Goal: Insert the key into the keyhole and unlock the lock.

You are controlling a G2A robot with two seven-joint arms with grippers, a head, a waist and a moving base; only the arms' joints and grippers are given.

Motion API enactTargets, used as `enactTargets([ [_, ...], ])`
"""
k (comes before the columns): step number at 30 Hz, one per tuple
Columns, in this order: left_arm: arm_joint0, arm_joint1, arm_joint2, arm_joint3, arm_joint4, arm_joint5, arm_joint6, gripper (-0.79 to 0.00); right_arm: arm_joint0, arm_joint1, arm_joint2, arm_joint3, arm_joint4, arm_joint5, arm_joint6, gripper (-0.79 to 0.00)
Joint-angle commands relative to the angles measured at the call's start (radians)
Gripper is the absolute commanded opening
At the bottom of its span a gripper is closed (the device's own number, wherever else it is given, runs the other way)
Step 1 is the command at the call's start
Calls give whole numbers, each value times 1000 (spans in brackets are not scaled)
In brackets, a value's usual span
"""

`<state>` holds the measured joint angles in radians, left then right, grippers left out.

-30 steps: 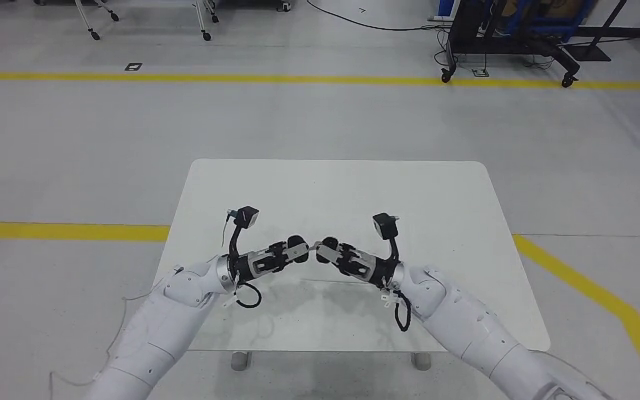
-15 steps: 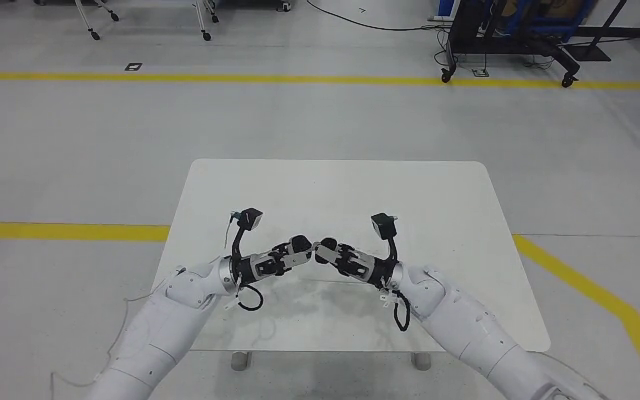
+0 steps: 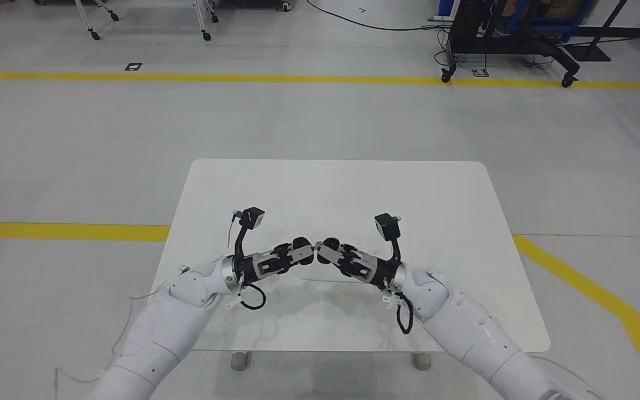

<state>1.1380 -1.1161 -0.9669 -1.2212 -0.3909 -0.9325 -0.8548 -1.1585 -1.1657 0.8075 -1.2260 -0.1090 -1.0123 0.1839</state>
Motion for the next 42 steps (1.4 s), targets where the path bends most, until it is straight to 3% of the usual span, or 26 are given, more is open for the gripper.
enactTargets([
  [1,1,0,2,2,-13,-2,-7,-785,-4,0,6,-6,-5,0,1,-785],
  [3,0,0,2,4,-16,-2,-8,-785,-10,1,11,-18,-11,0,0,-785],
  [5,3,-1,0,7,-30,0,5,-785,-14,1,14,-25,-14,0,0,0],
  [18,7,-2,-9,-11,-26,9,44,-785,-14,1,14,-25,-14,0,0,0],
  [27,42,18,-79,-84,333,-15,91,-785,-53,23,84,-85,-179,112,39,-12],
  [28,48,21,-83,-97,372,-11,93,-785,-59,26,92,-92,-186,117,49,-102],
  [30,65,23,-86,-125,404,-21,110,-785,-69,31,107,-104,-194,130,63,-145],
  [32,74,25,-88,-136,415,-26,116,-785,-77,35,117,-115,-201,137,73,-286],
  [35,76,26,-84,-144,423,-21,124,-785,-85,37,120,-124,-192,139,89,-437],
  [42,70,26,-75,-129,424,-13,159,-785,-74,35,111,-118,-158,136,142,-536],
])
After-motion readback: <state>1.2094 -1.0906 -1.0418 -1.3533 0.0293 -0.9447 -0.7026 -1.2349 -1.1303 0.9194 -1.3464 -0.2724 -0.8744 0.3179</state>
